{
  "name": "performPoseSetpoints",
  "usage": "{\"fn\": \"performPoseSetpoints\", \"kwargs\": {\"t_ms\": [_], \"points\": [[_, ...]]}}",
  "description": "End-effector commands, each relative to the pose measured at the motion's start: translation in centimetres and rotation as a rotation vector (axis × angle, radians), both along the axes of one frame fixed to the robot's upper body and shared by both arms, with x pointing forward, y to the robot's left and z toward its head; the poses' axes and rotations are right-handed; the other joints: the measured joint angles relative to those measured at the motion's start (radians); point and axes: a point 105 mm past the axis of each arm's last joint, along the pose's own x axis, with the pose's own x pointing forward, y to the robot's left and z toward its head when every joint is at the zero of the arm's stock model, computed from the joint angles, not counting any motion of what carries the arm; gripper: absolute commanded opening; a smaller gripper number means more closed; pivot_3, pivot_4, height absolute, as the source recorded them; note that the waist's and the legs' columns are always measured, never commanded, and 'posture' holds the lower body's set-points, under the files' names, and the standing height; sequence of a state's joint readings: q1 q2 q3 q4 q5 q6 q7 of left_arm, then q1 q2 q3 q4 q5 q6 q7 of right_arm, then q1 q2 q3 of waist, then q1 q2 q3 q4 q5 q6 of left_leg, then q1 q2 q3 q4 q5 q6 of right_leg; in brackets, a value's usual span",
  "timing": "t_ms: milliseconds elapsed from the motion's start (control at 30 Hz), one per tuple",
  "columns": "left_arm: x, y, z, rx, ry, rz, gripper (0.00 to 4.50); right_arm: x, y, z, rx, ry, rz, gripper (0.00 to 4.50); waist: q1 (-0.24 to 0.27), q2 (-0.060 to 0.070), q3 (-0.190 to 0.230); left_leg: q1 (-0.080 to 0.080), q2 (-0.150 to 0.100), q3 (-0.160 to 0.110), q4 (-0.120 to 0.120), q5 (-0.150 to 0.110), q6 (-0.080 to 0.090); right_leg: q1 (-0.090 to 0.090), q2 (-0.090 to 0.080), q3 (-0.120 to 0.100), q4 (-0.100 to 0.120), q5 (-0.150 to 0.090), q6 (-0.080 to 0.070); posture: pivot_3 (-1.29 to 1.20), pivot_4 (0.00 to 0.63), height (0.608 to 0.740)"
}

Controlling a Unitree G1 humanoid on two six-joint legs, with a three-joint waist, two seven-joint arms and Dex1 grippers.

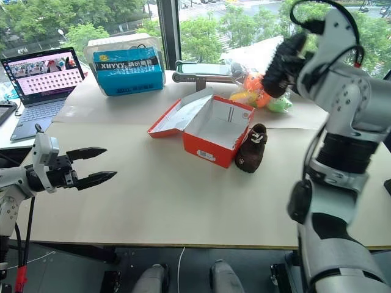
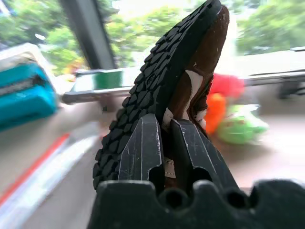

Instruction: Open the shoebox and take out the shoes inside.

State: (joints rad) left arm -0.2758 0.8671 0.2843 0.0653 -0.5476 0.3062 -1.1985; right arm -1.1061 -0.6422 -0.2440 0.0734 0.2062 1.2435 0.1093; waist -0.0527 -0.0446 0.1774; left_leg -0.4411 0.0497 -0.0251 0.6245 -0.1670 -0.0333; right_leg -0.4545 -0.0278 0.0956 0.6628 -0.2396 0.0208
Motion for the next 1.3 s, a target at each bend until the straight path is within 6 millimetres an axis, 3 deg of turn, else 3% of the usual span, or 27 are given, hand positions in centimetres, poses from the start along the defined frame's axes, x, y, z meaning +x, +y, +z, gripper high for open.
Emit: {"fn": "performPoseSetpoints", "kwargs": {"t_ms": [33, 200, 433, 533, 633, 733, 767, 933, 1067, 1300], "points": [[0.1, -0.2, 0.8, 0.006, -0.033, -0.016, 4.50, -0.9, -1.2, -2.6, -0.320, 0.125, -0.079, 0.11, 0.001, 0.000, 0.000, 0.000, 0.000, 0.000, 0.000, 0.000, 0.000, 0.000, 0.000, 0.000, 0.000, 0.000, 0.000, 0.00, 0.150, 0.736], [0.2, -0.6, 0.7, 0.002, -0.023, -0.035, 4.50, -1.0, -0.8, -8.7, -0.664, 0.348, -0.055, 0.11, -0.033, 0.003, 0.001, 0.002, 0.001, 0.002, 0.001, 0.000, 0.000, -0.001, 0.002, 0.004, 0.002, 0.000, 0.000, 0.00, 0.150, 0.736], [0.5, -1.0, 0.7, -0.002, -0.020, -0.050, 4.50, -0.3, 2.9, -13.6, -0.934, 0.467, 0.116, 0.11, -0.042, 0.003, 0.001, 0.002, 0.001, 0.001, 0.003, 0.000, 0.000, -0.001, 0.002, 0.004, 0.003, 0.001, 0.001, 0.00, 0.150, 0.736], [0.6, -1.0, 0.7, -0.003, -0.021, -0.051, 4.50, -0.1, 4.9, -14.2, -0.930, 0.457, 0.179, 0.11, -0.041, 0.003, 0.001, 0.002, 0.001, 0.001, 0.004, 0.000, 0.000, 0.000, 0.003, 0.004, 0.003, 0.001, 0.001, 0.00, 0.150, 0.736], [0.6, -1.0, 0.7, -0.001, -0.022, -0.051, 4.50, -0.3, 8.3, -15.4, -0.832, 0.458, 0.292, 0.11, -0.047, 0.003, 0.001, 0.002, 0.001, 0.001, 0.005, 0.000, 0.000, 0.000, 0.003, 0.004, 0.003, 0.002, 0.002, 0.00, 0.150, 0.736], [0.5, -1.0, 0.8, -0.001, -0.023, -0.051, 4.50, -0.2, 8.6, -16.1, -0.697, 0.472, 0.290, 0.11, -0.048, 0.002, 0.000, 0.002, 0.003, 0.000, 0.008, 0.000, 0.000, 0.001, 0.005, 0.004, 0.005, 0.002, 0.003, 0.00, 0.150, 0.736], [0.4, -0.9, 0.8, -0.001, -0.023, -0.050, 4.50, -0.2, 8.7, -16.3, -0.606, 0.468, 0.294, 0.52, -0.047, 0.001, 0.000, 0.002, 0.003, 0.000, 0.008, 0.000, 0.001, 0.001, 0.005, 0.003, 0.005, 0.003, 0.004, 0.00, 0.150, 0.736], [0.4, -0.9, 0.8, 0.000, -0.021, -0.050, 4.50, -0.1, 9.1, -15.4, -0.374, 0.411, 0.304, 2.24, -0.043, 0.001, 0.000, 0.006, 0.003, -0.001, 0.008, 0.001, 0.002, 0.006, 0.005, 0.003, 0.004, 0.003, 0.005, 0.00, 0.150, 0.736], [0.4, -0.9, 0.8, -0.001, -0.021, -0.050, 4.50, -0.2, 9.7, -13.2, -0.206, 0.347, 0.328, 3.50, -0.043, 0.001, 0.000, 0.007, 0.002, -0.001, 0.009, 0.001, 0.002, 0.009, 0.004, 0.002, 0.002, 0.003, 0.005, 0.00, 0.150, 0.736], [0.8, -1.0, 1.0, -0.007, -0.039, -0.043, 4.50, -1.3, 8.1, -7.4, -0.031, 0.187, 0.320, 3.50, -0.039, 0.002, 0.000, 0.008, 0.002, -0.001, 0.008, 0.001, 0.002, 0.010, 0.004, 0.002, 0.002, 0.003, 0.005, 0.00, 0.150, 0.736]]}}
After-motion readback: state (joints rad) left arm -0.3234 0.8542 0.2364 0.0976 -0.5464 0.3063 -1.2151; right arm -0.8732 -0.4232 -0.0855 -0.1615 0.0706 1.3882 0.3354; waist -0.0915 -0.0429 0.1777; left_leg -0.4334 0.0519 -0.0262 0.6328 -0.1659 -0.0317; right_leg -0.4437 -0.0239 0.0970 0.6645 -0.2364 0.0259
